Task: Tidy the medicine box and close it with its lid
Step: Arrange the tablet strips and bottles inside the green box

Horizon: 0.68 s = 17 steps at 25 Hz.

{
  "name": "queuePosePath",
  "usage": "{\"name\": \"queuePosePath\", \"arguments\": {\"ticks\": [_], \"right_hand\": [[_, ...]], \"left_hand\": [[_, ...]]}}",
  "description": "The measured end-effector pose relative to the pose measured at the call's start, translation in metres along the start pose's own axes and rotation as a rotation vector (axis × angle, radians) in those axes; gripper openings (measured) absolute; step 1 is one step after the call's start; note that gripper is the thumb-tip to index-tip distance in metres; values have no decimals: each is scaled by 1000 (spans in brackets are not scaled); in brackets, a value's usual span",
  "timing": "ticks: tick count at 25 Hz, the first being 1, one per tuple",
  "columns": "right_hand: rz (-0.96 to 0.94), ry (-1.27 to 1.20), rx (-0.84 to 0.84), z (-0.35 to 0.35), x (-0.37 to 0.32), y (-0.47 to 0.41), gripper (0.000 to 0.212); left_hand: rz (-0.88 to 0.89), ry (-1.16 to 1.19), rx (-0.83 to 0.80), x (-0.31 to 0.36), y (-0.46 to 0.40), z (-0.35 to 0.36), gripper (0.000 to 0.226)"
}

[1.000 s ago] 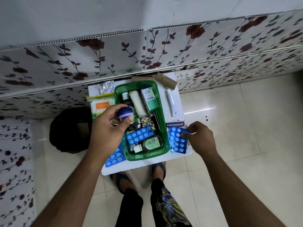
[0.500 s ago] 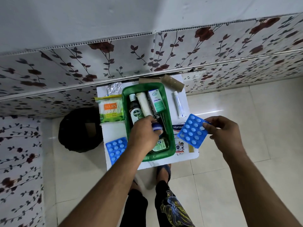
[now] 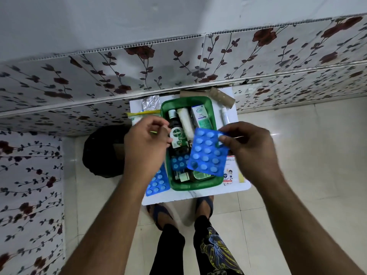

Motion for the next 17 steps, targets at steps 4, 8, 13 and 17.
{"name": "queuePosePath", "arguments": {"ticks": [4, 8, 13, 17], "right_hand": [[-133, 556, -237, 84, 18, -1, 25], [-141, 695, -252, 103, 45, -8, 35], [-224, 906, -297, 111, 46, 2, 43], [-349, 720, -60, 67, 3, 13, 25]], "left_hand": [[-120, -11, 62, -45, -9, -32, 25], [-200, -19, 35, -88, -4, -35, 23], [-197, -121, -21, -125, 2, -27, 16], [-237, -422, -59, -151, 11, -20, 35]]}}
Point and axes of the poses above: each hand's wrist, its own y-axis away from the middle knuckle, its own z-axis out of the palm, x = y × z, the point moved 8 cm from there along -y, towards the middle knuckle, and after that the axes turned 10 degrees about -y, right-handed, at the moved point
